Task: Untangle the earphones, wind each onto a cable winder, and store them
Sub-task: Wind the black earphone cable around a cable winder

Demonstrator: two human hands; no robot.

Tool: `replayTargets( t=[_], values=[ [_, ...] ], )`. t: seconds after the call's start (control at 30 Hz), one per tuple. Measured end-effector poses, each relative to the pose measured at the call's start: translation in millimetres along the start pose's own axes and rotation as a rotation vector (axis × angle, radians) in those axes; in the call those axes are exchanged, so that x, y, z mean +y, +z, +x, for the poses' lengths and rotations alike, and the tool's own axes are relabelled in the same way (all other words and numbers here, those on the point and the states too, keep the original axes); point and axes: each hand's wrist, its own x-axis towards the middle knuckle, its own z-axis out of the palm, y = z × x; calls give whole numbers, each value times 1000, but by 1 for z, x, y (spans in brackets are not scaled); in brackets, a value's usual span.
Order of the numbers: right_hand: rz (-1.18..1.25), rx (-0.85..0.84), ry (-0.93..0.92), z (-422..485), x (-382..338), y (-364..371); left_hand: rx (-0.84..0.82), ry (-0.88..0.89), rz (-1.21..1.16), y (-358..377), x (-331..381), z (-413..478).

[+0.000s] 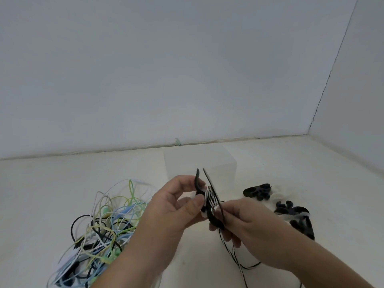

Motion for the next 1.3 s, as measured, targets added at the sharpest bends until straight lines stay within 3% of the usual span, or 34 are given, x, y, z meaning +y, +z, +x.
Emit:
replayTargets(
  t=[0.4, 0.5, 0.57, 0.63, 0.8, 1.0, 1.3],
  values=[
    [8, -110, -37, -9, -10, -7, 135, -77, -72, 1, 3, 1],
    [26, -101, 21, -10, -10, -7, 194, -22, 85, -1, -1, 1],
    [6, -60, 4, -12, -12, -8, 226, 57, 342, -5, -4, 2],
    [30, 12, -60, -14, -14, -9, 196, 103, 513, -6, -4, 2],
    [130, 270, -181, -17, -16, -15, 48, 19, 569, -1, -5, -2],
    [89, 505, -210, -15, -11, -18, -82, -78, 355, 1, -6, -1],
    [246, 463, -132, -8, -4, -18, -212, -211, 203, 3, -5, -5]
  ],
)
